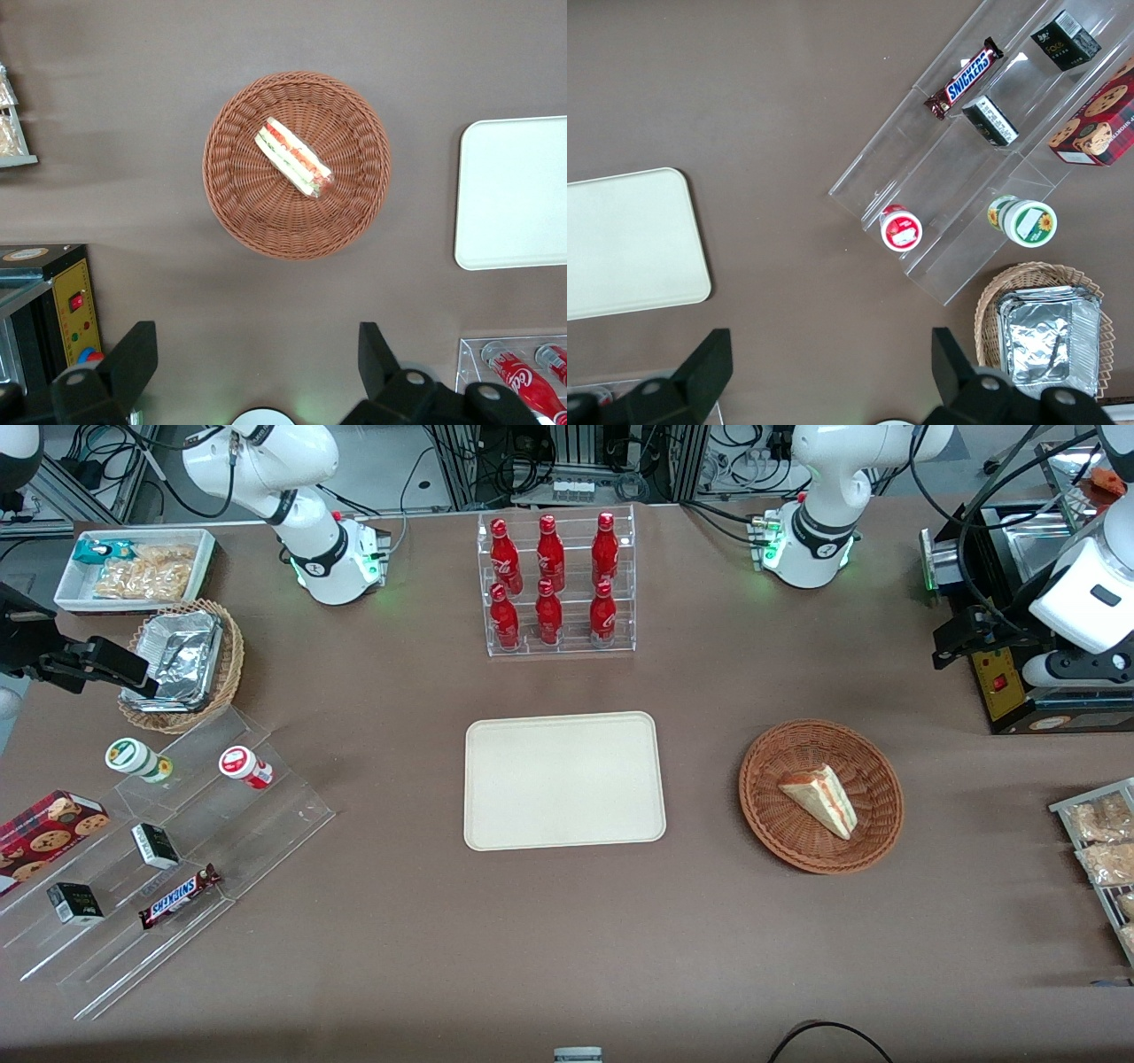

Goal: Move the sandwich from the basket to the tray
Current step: 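Move the left gripper down over the sandwich in the wicker basket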

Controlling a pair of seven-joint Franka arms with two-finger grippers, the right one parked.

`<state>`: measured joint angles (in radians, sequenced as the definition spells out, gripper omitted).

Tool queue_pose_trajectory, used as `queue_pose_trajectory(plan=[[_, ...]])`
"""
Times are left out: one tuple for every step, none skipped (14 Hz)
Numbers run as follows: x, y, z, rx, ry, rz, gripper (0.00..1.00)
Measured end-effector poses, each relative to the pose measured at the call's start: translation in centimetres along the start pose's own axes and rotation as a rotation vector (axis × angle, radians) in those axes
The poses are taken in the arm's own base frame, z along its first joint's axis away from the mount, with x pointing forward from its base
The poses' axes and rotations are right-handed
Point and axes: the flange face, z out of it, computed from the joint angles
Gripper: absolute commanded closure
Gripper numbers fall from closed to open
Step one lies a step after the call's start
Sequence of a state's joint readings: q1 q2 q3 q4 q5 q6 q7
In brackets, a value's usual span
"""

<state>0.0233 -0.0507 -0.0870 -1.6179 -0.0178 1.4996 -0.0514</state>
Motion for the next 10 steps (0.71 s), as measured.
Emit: queue_pose_trajectory(plan=[[0.0, -0.1, 0.0, 0.008, 0.000, -0.002, 0.00], [0.1, -0.3, 0.1, 0.023, -0.001, -0.009, 0.00], [0.1, -0.5, 0.2, 0.032, -0.002, -0.022, 0.00], [0.2, -0.6, 0.3, 0.036, -0.005, -0.033, 0.00], [0.4, -0.6, 0.7, 0.038, -0.012, -0.041, 0.00], [0.7, -0.7, 1.2, 0.039, -0.023, -0.051, 0.00], [1.1, -0.7, 2.1, 0.040, -0.037, -0.067, 0.00], [1.6, -0.6, 3.4, 0.041, -0.044, -0.089, 0.00], [2.2, -0.5, 5.1, 0.041, -0.037, -0.117, 0.00], [2.9, -0.1, 7.3, 0.039, -0.021, -0.146, 0.00]])
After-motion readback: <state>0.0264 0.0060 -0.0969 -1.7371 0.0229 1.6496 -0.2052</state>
